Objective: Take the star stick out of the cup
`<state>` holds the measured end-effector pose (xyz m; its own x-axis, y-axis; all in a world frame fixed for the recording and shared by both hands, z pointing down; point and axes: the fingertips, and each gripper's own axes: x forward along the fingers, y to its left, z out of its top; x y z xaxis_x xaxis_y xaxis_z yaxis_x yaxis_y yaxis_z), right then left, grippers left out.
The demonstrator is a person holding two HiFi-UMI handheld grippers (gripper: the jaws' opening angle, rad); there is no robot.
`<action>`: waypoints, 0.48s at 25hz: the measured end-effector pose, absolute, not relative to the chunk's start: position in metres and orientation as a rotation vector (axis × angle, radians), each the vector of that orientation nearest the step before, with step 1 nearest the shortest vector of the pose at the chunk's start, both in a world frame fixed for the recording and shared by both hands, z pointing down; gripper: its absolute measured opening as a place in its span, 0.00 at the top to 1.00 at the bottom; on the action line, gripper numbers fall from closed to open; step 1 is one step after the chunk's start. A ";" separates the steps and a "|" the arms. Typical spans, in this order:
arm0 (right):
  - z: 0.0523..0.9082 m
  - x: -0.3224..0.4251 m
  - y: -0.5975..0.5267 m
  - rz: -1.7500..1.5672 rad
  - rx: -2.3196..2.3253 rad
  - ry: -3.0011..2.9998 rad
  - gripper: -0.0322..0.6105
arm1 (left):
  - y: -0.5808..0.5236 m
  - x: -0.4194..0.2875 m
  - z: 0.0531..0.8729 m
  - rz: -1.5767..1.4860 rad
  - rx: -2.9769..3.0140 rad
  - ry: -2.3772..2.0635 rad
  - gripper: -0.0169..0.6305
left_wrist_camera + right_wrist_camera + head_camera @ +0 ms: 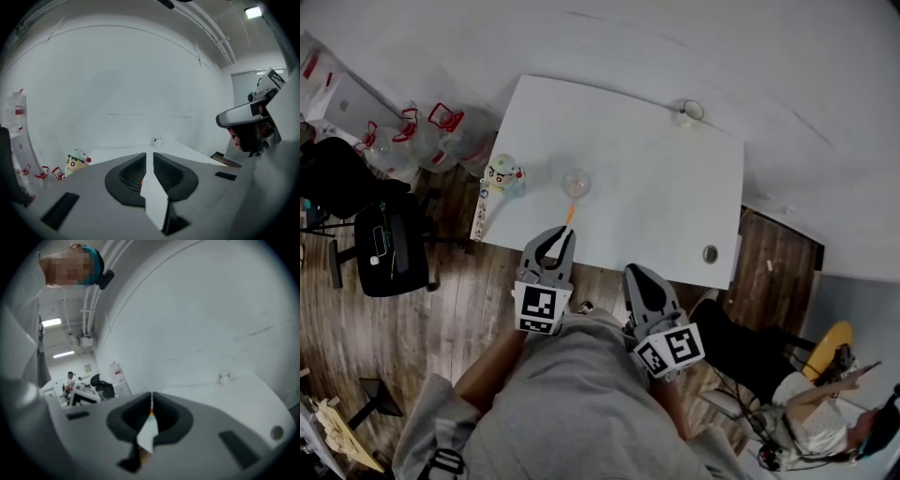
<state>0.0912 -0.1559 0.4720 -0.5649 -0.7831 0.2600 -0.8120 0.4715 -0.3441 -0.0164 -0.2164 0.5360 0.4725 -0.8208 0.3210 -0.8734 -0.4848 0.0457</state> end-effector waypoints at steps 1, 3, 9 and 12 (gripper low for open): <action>0.473 0.092 -0.157 0.678 1.441 -2.630 0.89 | -0.218 -0.014 0.542 0.407 2.506 -1.452 0.84; 0.474 0.093 -0.159 0.686 1.456 -2.616 0.89 | -0.221 -0.011 0.553 0.456 2.490 -1.429 0.81; 0.480 0.096 -0.165 0.699 1.499 -2.579 0.89 | -0.234 -0.015 0.579 0.532 2.408 -1.428 0.78; 0.482 0.101 -0.167 0.716 1.529 -2.557 0.89 | -0.242 -0.017 0.590 0.573 2.380 -1.439 0.77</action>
<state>0.1009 -0.1669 0.4817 -0.4998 -0.8134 0.2976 -0.8497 0.3938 -0.3507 -0.0170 -0.2418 0.5896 0.4186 -0.7701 0.4815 -0.8903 -0.4527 0.0500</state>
